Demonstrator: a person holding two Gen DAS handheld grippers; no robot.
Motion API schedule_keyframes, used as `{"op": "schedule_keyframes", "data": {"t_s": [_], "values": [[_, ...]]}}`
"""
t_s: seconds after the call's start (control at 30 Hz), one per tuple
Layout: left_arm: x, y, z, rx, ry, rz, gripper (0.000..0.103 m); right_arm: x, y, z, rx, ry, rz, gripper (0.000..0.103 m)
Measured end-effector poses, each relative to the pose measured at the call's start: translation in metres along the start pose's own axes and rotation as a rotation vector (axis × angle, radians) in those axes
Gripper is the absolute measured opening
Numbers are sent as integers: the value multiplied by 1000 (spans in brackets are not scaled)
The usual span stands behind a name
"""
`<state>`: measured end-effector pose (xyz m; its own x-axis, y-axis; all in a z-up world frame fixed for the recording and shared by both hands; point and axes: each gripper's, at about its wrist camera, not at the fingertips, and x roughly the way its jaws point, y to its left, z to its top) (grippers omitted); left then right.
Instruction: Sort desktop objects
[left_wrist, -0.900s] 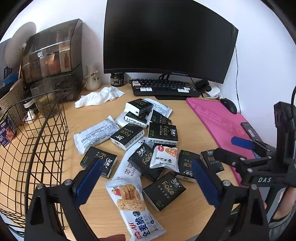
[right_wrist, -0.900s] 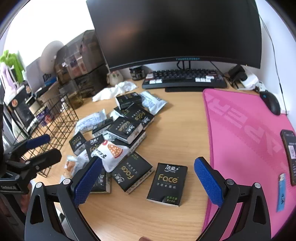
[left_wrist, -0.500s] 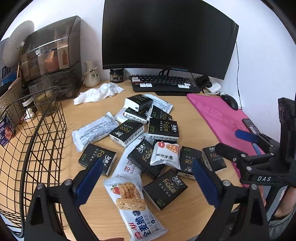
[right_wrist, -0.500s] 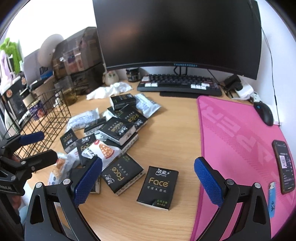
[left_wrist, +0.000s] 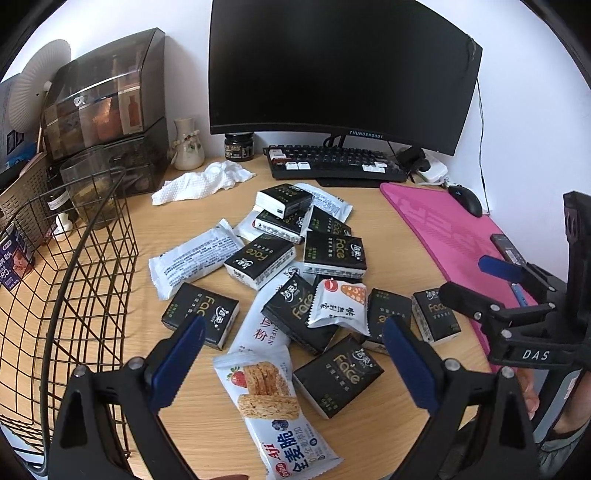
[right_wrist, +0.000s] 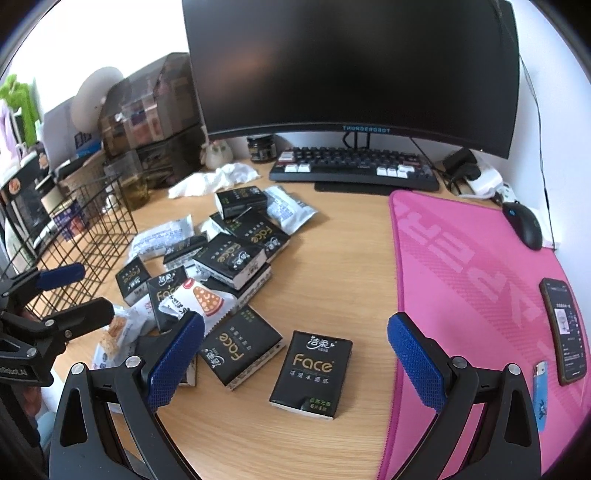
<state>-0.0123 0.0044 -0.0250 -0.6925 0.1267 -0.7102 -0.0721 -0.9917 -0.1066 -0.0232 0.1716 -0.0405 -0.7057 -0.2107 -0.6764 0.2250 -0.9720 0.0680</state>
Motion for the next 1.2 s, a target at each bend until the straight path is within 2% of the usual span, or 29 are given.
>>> {"op": "schedule_keyframes", "data": {"t_s": [0.67, 0.93, 1.2], "values": [[4, -3, -4, 16, 12, 8, 96, 6, 1, -2, -6, 25, 6, 101], [10, -1, -12, 12, 55, -2, 96, 11, 5, -5, -29, 59, 4, 101], [10, -5, -43, 8, 144, -1, 96, 24, -3, -15, -27, 103, -15, 101]]}}
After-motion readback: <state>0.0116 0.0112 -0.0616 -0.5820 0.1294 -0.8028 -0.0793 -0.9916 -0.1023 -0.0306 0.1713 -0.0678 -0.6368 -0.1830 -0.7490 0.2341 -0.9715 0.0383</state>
